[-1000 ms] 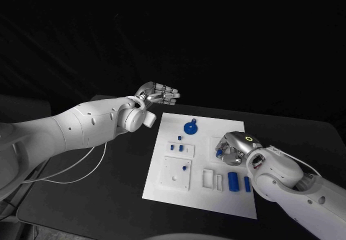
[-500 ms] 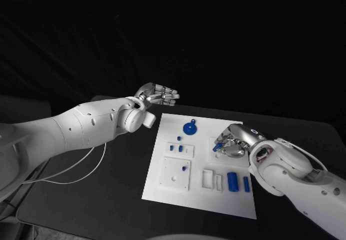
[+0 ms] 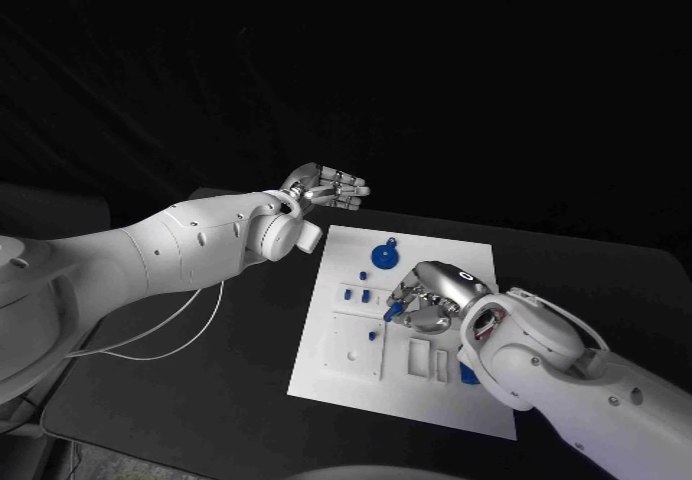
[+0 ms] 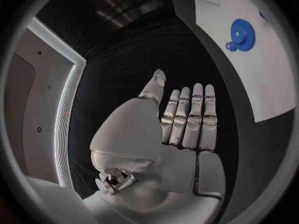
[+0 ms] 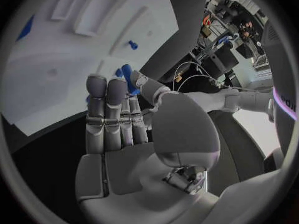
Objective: Assemble the parts on the task board
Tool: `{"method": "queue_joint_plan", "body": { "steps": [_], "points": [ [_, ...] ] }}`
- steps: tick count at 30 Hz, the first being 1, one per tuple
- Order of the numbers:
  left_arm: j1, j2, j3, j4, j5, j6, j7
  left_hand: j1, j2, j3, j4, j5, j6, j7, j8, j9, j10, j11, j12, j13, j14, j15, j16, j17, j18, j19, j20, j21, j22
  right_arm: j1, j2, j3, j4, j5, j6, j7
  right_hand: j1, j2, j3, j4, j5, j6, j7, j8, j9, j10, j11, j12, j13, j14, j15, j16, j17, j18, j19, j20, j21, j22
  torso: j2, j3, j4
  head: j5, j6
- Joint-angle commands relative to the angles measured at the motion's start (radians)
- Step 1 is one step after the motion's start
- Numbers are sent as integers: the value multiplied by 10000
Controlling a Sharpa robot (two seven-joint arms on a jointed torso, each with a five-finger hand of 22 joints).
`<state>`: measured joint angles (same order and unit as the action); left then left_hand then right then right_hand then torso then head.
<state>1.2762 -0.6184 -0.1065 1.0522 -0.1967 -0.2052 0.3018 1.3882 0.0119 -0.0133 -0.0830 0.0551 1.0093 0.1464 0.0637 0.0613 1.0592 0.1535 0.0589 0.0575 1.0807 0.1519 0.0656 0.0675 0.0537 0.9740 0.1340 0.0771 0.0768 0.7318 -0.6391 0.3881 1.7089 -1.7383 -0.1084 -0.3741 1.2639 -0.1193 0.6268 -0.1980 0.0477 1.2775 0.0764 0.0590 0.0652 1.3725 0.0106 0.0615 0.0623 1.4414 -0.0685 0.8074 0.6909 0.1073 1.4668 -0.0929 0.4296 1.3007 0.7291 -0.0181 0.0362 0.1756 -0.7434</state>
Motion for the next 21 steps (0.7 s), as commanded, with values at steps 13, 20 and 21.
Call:
{"method": "queue_joint_plan", "body": {
  "steps": [13, 20, 21],
  "points": [
    [-23, 244, 6, -122, 49, 44, 117, 18, 68, -25, 10, -56, -18, 63, -6, 8, -73, -5, 22, 12, -52, -35, -41, -14, -7, 9, 2, 21, -12, 231, 831, -992, -30, -1395, -232, 490, -16, 129, -10, -92, 27, 91, -34, 53, 65, 86, 14, 10, 10, 14, -58, -36, 15, 96, 403, -28, -59, 20, -2, -6, 10, 157, -65],
    [-28, 265, 6, -114, 49, 69, 110, 18, 68, -25, 10, -56, -18, 63, -6, 8, -73, -5, 22, 12, -52, -35, -41, -14, -7, 9, 2, 21, -12, 247, 960, -1285, -124, -1689, -227, 516, -20, 130, -3, -122, 26, 101, -37, 53, 65, 94, 12, 11, 11, 18, -57, -35, 17, 93, 408, -26, -39, 38, -8, -4, 30, 201, -118],
    [-28, 266, 6, -113, 49, 72, 107, 18, 68, -25, 10, -56, -18, 63, -6, 8, -73, -5, 22, 12, -52, -35, -41, -14, -7, 9, 2, 21, -12, 251, 975, -1336, -146, -1724, -215, 520, -20, 128, -2, -129, 25, 103, -37, 53, 65, 95, 12, 11, 11, 17, -57, -35, 18, 92, 407, -26, -33, 42, -9, -4, 28, 203, -124]
  ]
}}
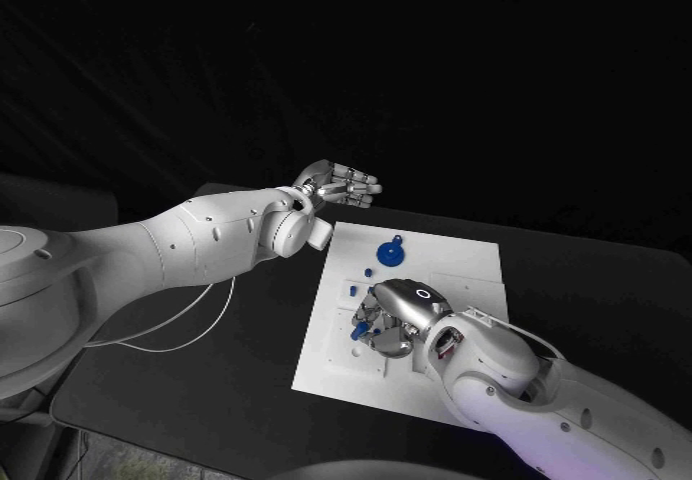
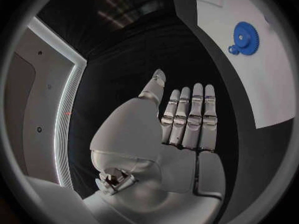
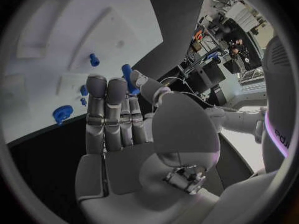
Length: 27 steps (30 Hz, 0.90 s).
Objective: Assemble the parts on the task board
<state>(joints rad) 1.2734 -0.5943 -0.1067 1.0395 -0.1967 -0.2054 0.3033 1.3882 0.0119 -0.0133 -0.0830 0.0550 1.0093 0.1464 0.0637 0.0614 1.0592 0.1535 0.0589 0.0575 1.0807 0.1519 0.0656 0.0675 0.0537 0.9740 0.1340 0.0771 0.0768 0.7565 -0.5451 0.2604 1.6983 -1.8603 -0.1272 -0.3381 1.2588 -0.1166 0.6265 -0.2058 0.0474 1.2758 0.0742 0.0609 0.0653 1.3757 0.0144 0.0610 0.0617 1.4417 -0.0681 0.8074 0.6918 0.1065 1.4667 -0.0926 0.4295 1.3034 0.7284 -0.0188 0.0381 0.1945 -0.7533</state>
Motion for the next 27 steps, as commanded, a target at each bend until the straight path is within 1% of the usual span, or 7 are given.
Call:
{"method": "queue_joint_plan", "body": {
  "steps": [1, 4, 6, 8, 14, 20, 27],
  "points": [
    [-1, 26, 8, 13, 49, 77, 90, 17, 68, -25, 10, -56, -18, 62, -6, 8, -73, -5, 22, 12, -52, -35, -41, -14, -6, 9, 2, 21, -12, 8, 50, -109, -64, -539, -20, 165, 31, 100, 1, -51, 28, 120, -15, 35, 64, 63, -26, 16, 17, 14, -60, -35, 9, 100, 408, -29, -33, 15, -2, 2, 9, 14, -25],
    [-3, 29, 7, 13, 49, 85, 87, 17, 68, -25, 10, -56, -18, 62, -6, 8, -73, -5, 22, 12, -52, -35, -41, -14, -6, 9, 2, 21, -12, 17, 89, -237, -119, -666, -13, 174, 31, 100, 1, -51, 28, 120, -15, 35, 64, 63, -26, 16, 17, 14, -60, -35, 9, 100, 408, -29, -33, 15, 1, -4, -7, 31, -37],
    [-4, 33, 7, 14, 49, 93, 84, 17, 68, -25, 10, -56, -18, 62, -6, 8, -73, -5, 22, 12, -52, -35, -41, -14, -6, 9, 2, 21, -12, 29, 129, -354, -172, -791, -8, 179, 31, 100, 1, -51, 28, 120, -15, 35, 64, 63, -26, 16, 17, 14, -60, -35, 9, 100, 408, -29, -33, 15, 3, -5, -4, 35, -46],
    [-5, 38, 7, 15, 49, 99, 82, 17, 68, -25, 10, -56, -18, 62, -6, 8, -73, -5, 22, 12, -52, -35, -41, -14, -6, 9, 2, 21, -12, 41, 155, -437, -211, -883, 2, 179, 29, 102, 11, -78, 28, 127, -17, 34, 62, 67, -27, 15, 16, 13, -58, -34, 13, 95, 409, -29, -21, 33, 0, -3, 1, 45, -54],
    [-8, 42, 7, 17, 49, 127, 68, 17, 68, -25, 10, -56, -18, 62, -6, 8, -73, -5, 22, 12, -52, -35, -41, -14, -6, 9, 2, 21, -12, 67, 195, -621, -309, -1045, 35, 178, 29, 102, 11, -78, 28, 127, -17, 34, 62, 67, -27, 15, 16, 13, -58, -34, 13, 95, 409, -29, -21, 33, -1, -3, -5, 66, -78],
    [-9, 36, 6, 16, 49, 146, 53, 4, 71, -49, 5, -56, -55, 69, -8, 7, -87, 1, 21, 12, -69, -30, -42, -15, -8, -3, 6, 16, -14, 78, 201, -715, -362, -1143, 61, 162, 19, 105, 21, -97, 27, 127, -17, 33, 60, 69, -26, 15, 16, 14, -59, -33, 18, 88, 407, -31, -28, 48, -3, 1, -7, 76, -89],
    [-10, 29, 5, 16, 49, 156, 38, -2, 69, -55, 11, -57, -57, 71, -7, 7, -88, 1, 21, 12, -70, -30, -41, -14, -8, -4, 6, 16, -14, 98, 201, -801, -407, -1268, 108, 98, 19, 105, 21, -97, 27, 127, -17, 33, 60, 69, -26, 15, 16, 14, -59, -33, 18, 88, 407, -31, -28, 48, 2, 1, -16, 21, -65]
  ]
}}
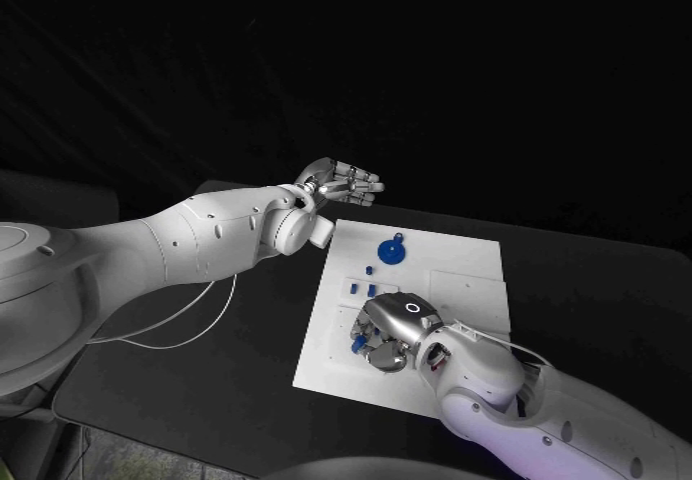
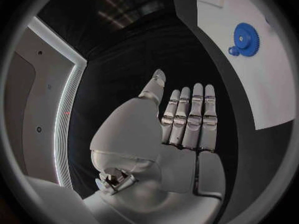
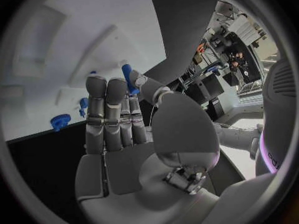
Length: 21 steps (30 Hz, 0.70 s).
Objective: Assemble the parts on the task board
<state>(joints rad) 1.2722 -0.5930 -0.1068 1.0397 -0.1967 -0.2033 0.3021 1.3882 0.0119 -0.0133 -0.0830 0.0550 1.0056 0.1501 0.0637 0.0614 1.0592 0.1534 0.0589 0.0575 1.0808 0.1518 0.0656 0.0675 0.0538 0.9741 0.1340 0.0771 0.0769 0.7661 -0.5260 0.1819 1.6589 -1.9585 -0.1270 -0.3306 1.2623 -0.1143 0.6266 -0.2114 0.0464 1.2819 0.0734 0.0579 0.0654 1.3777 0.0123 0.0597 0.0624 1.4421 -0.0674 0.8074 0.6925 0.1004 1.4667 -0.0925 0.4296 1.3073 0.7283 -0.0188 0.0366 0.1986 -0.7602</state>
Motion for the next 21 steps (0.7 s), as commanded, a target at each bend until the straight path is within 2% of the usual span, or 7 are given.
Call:
{"method": "queue_joint_plan", "body": {
  "steps": [1, 21],
  "points": [
    [2, 16, 7, 14, 49, 137, 49, -7, 68, -59, 16, -58, -22, 35, -7, 7, -89, 2, 21, 12, -71, -30, -41, -14, -8, -5, 7, 16, -15, 5, 9, -27, -20, -296, 109, 16, -16, 82, 21, -40, 37, 66, -9, 63, 59, 50, -5, 29, 9, 9, -65, -34, 10, 150, 408, -33, -28, 8, 3, 1, 2, -15, -1],
    [3, 8, 6, 18, 49, 193, 19, -18, 61, -70, 36, -58, -50, 36, -9, 6, -94, 5, 22, 12, -80, -27, -41, -14, -8, -12, 10, 13, -16, 14, 104, -151, -144, -728, 134, -179, -19, 77, 54, -72, 33, 69, -11, 64, 59, 52, -4, 30, 10, 7, -65, -33, 20, 150, 409, -34, -18, 45, -1, -2, 6, 19, -37]
  ]
}}
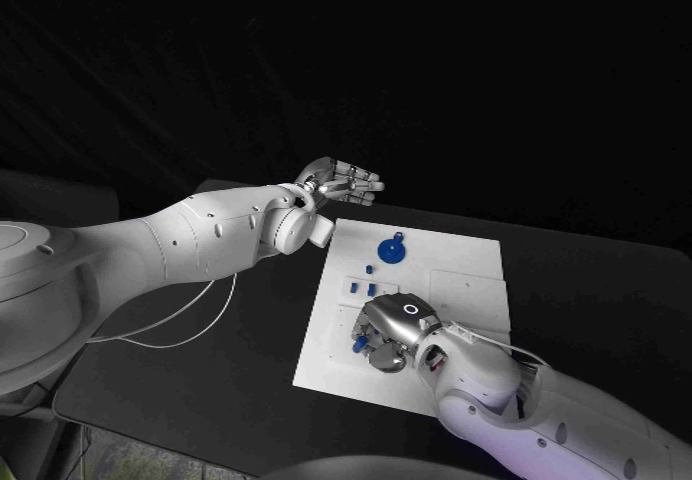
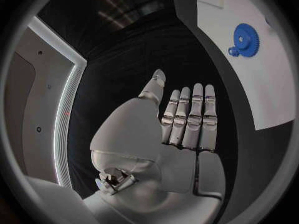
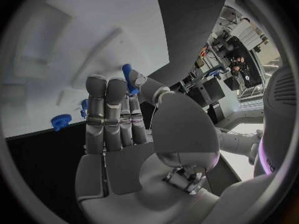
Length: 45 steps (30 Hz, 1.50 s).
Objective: Assemble the parts on the task board
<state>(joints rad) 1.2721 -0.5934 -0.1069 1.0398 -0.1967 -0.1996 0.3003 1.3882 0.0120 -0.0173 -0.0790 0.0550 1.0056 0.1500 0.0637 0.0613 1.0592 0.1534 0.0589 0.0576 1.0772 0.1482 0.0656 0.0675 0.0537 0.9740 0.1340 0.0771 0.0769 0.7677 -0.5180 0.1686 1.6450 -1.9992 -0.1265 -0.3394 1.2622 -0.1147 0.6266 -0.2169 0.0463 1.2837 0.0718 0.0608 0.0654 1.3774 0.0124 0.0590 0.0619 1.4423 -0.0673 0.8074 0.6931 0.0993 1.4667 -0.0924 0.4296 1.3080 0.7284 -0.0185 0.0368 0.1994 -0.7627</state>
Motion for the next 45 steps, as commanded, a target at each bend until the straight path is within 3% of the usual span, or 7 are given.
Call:
{"method": "queue_joint_plan", "body": {
  "steps": [1, 12, 30, 33, 38, 42, 45],
  "points": [
    [4, 12, 7, 17, 49, 156, 36, -18, 61, -30, -4, -58, -51, 37, -9, 6, -94, 5, 22, 12, -45, 9, -42, -14, -8, -12, 10, 13, -16, -1, 30, -33, -8, -333, 163, -95, -18, 82, 53, -16, 35, 52, 6, 35, 58, 55, -5, 37, 15, 6, -67, -33, 14, 160, 409, -35, -18, 37, -2, -5, 4, 10, -12],
    [4, 15, 7, 19, 49, 168, 27, -18, 61, -30, -4, -58, -51, 37, -9, 6, -94, 5, 22, 12, -45, 9, -42, -14, -8, -12, 10, 13, -16, 85, 68, -321, -39, -440, 552, -127, -13, 84, 40, -33, 30, 50, 8, 34, 55, 50, -3, 35, 13, -15, -66, -39, 27, 138, 396, -35, -33, 66, -3, -6, -1, 35, -61],
    [4, 32, 6, 16, 49, 197, 6, -18, 61, -30, -4, -58, -51, 37, -9, 6, -94, 5, 22, 12, -45, 9, -42, -14, -8, -12, 10, 13, -16, 118, 278, -421, -104, -557, 328, -338, -129, 18, -167, 63, 31, -172, 65, 18, 25, -194, 56, 20, 1, -48, -25, -95, 9, 143, 361, -12, -318, 25, -2, -3, 4, 50, -90],
    [4, 32, 6, 15, 49, 203, 1, -7, 64, -36, 14, -59, -54, 36, -10, 5, -107, 8, 22, 12, -57, 13, -41, -14, -8, -20, 14, 10, -17, 123, 279, -435, -126, -417, 174, -299, -104, -139, -630, 165, 29, -605, 140, 31, 20, -584, 179, 25, -3, -46, 73, -93, -11, 194, 372, 88, -455, -49, -5, -6, 1, 48, -95],
    [4, 25, 6, 11, 49, 204, -14, -18, 77, -37, 26, -58, -56, 38, -9, 5, -106, 8, 22, 12, -57, 15, -41, -14, -8, -19, 14, 11, -16, 127, 236, -447, -150, -271, -212, -222, -325, -965, -1679, 396, 186, -1837, 304, 43, -9, -2066, 611, 51, -11, -104, 373, -153, -156, 396, 331, 373, -1157, -371, -4, -8, -5, 51, -91],
    [5, 19, 6, 12, 49, 204, -26, -18, 77, -37, 26, -58, -56, 38, -9, 5, -106, 8, 22, 12, -57, 15, -41, -14, -8, -19, 14, 11, -16, 128, 207, -450, -146, -185, -509, -166, 549, -963, -3522, 894, 439, -2462, 341, 40, -7, -3094, 827, 149, -12, -240, 516, -142, -316, 604, 296, 533, -1935, -806, -3, -2, -6, 42, -89],
    [5, 11, 6, 14, 49, 199, -36, -10, 79, -38, 28, -59, -117, 41, -14, 2, -109, 9, 21, 12, -54, 13, -40, -14, -7, -19, 14, 11, -16, 129, 179, -451, -138, -53, -937, -98, 909, -1098, -3775, 1446, 402, -2620, 333, 21, -17, -3289, 864, 215, -23, -292, 545, -74, -477, 692, 333, 583, -2062, -944, -1, 6, -4, 29, -89]
  ]
}}
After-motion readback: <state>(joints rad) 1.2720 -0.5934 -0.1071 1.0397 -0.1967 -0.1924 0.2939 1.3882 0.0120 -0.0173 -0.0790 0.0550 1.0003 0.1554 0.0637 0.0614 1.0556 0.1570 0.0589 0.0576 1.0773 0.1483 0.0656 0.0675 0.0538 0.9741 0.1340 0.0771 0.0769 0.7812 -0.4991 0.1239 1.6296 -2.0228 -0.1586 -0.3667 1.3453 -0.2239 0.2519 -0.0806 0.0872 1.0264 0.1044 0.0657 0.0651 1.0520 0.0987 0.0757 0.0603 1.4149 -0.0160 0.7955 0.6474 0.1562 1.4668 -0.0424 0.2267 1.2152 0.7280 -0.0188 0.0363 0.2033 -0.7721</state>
